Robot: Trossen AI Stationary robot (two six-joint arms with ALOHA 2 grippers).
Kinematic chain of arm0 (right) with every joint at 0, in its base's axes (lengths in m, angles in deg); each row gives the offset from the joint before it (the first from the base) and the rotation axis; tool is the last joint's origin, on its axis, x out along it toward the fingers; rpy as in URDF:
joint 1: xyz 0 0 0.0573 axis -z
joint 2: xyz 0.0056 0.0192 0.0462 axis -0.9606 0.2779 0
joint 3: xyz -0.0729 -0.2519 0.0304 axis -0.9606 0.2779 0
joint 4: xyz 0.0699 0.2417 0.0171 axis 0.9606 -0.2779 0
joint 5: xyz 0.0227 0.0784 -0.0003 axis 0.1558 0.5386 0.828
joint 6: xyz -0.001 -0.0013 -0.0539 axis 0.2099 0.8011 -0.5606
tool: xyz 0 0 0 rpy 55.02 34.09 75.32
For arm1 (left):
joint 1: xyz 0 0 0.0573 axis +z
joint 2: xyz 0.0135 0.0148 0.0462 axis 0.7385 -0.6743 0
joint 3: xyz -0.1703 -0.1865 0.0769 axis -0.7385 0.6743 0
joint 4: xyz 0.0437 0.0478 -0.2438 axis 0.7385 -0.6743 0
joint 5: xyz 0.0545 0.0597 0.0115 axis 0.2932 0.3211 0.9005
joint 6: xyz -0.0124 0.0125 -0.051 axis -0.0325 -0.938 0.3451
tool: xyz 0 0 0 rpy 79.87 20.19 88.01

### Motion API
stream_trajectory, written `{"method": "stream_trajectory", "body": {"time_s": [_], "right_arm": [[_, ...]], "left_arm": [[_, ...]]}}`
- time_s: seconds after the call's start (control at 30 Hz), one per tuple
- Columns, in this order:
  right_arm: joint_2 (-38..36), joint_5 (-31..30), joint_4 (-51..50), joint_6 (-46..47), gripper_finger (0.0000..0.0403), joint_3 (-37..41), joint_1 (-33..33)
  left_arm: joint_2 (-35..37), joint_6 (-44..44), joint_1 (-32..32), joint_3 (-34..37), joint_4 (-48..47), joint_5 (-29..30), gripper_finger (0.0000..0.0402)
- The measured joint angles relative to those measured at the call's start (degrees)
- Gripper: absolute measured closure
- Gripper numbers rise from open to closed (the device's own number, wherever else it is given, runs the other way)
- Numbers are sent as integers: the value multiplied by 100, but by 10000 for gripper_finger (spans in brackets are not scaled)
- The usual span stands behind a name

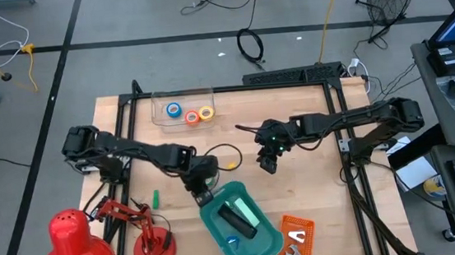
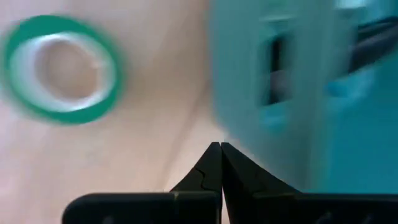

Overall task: Pick and place Stapler, Stapler remover, tape
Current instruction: Adjust the green bin

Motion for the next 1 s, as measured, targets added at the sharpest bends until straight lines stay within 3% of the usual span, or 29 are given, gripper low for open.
{"method": "stream_trajectory", "body": {"time_s": [0.37,0.7,1.0], "right_arm": [[0,-2,55,24,275,0,2],[0,-2,59,178,275,0,2],[2,-161,34,275,275,2,2]], "left_arm": [[2,-624,556,0,-113,140,401],[4,-1055,916,0,559,-1111,401],[-84,-989,802,0,1144,-1665,401]]}}
